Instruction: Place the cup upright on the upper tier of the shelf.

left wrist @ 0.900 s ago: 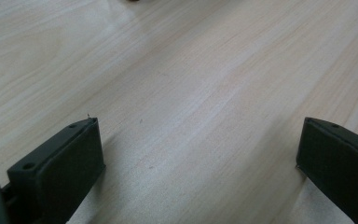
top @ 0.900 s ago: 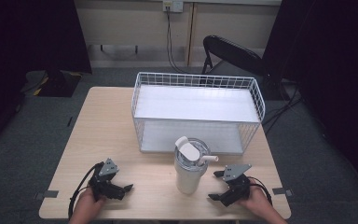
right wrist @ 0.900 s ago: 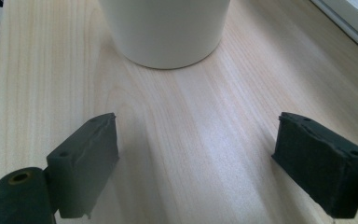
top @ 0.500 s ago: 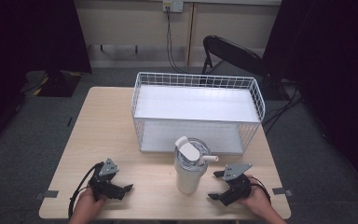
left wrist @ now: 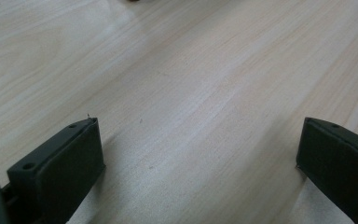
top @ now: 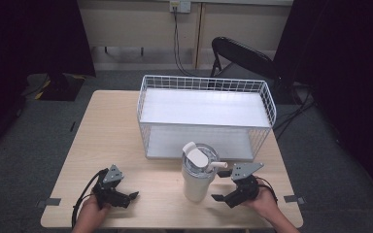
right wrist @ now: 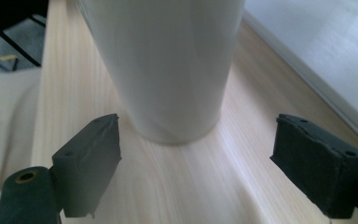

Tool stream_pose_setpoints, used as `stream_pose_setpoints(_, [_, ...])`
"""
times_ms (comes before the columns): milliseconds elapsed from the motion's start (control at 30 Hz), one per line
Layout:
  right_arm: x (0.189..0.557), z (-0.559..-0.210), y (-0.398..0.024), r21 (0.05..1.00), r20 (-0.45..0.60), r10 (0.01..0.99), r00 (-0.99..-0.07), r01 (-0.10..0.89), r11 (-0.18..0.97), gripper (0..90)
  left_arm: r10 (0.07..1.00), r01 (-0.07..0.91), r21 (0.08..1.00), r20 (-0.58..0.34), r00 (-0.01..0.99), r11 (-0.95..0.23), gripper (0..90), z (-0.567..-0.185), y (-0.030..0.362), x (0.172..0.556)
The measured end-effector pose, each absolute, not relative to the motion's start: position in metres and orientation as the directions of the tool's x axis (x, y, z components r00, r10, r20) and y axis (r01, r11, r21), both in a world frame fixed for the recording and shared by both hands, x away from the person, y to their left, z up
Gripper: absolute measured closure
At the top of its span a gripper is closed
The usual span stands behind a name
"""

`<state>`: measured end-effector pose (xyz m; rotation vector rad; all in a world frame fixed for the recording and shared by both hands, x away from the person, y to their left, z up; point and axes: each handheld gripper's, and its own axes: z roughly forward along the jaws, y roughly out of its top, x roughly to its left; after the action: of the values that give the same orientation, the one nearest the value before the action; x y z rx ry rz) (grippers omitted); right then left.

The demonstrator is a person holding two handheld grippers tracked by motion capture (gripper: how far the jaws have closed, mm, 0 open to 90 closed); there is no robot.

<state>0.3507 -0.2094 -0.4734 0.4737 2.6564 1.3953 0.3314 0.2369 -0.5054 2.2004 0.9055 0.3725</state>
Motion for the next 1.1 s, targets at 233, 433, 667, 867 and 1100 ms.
stream_pose_setpoints(233, [0.352, -0.464, -0.202, 0.835, 0.050, 0.303, -0.952, 0.207, 0.511, 13.8, 0.702, 0.495, 0.713, -0.005, 0.712, -0.497, 0.0, -0.505, 0.237, 0.331])
stream_pose_setpoints(433, [0.353, -0.457, -0.199, 0.854, 0.063, 0.296, -0.953, 0.204, 0.478, 13.8, 0.702, 0.495, 0.713, -0.005, 0.712, -0.497, 0.0, -0.505, 0.237, 0.331])
stream_pose_setpoints(667, [0.355, -0.452, -0.194, 0.877, 0.082, 0.284, -0.955, 0.204, 0.436, 13.8, 0.702, 0.495, 0.713, -0.005, 0.712, -0.497, 0.0, -0.505, 0.237, 0.331])
stream_pose_setpoints(867, [0.356, -0.451, -0.190, 0.886, 0.090, 0.267, -0.959, 0.200, 0.418, 13.6, 0.702, 0.495, 0.713, -0.005, 0.712, -0.497, 0.0, -0.505, 0.237, 0.331])
stream_pose_setpoints(1100, [0.355, -0.450, -0.183, 0.906, 0.094, 0.249, -0.964, 0.187, 0.381, 12.9, 0.702, 0.495, 0.713, -0.005, 0.712, -0.497, 0.0, -0.505, 0.237, 0.331])
